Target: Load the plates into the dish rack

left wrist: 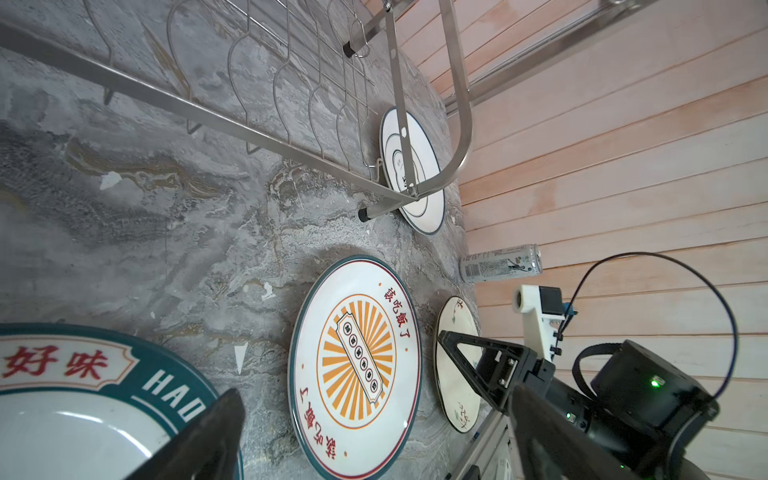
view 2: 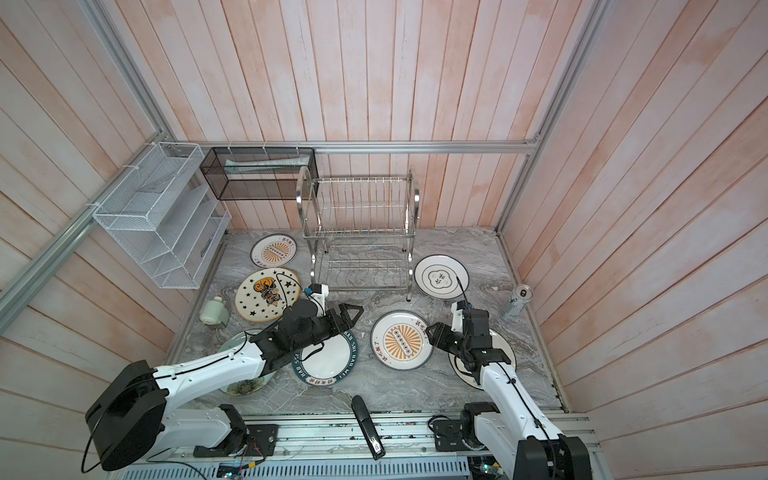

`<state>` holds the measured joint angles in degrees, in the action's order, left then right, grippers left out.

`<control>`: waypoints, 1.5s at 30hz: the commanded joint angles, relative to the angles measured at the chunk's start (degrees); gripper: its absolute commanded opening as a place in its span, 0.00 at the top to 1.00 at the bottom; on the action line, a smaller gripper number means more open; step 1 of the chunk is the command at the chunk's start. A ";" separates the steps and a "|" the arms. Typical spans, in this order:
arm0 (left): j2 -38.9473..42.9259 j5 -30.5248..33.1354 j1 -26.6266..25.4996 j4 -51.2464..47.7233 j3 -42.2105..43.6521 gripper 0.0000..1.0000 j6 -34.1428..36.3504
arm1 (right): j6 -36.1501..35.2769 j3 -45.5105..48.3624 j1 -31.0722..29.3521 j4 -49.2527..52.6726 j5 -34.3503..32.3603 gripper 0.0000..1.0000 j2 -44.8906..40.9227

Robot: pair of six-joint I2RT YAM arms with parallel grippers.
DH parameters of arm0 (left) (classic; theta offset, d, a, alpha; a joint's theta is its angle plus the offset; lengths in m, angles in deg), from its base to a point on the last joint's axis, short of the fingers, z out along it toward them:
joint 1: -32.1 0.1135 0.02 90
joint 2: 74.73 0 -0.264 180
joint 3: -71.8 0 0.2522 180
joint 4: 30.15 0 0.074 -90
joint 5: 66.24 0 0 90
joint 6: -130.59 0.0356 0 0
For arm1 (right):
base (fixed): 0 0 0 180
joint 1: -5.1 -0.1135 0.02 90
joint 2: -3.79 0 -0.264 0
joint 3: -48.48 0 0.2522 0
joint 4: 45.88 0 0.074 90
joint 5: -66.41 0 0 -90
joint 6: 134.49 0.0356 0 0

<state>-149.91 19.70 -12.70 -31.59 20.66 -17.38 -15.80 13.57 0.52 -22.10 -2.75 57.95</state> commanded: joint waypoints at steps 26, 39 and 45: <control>-6.55 -0.87 -0.53 -11.74 -10.12 0.00 3.82 | -2.23 -1.61 -0.47 -4.97 1.65 0.61 13.22; -7.10 -0.95 -0.72 -12.71 -10.43 0.00 4.10 | -3.28 -2.99 -0.79 -4.93 3.68 0.83 17.46; -7.65 -1.61 -0.61 -13.22 -10.45 0.00 4.63 | -3.37 -3.22 -0.78 -5.13 4.18 0.91 18.88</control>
<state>-156.77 19.09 -13.09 -43.51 11.43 -14.26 -18.21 10.77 -0.07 -28.46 3.03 75.65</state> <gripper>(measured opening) 0.999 0.116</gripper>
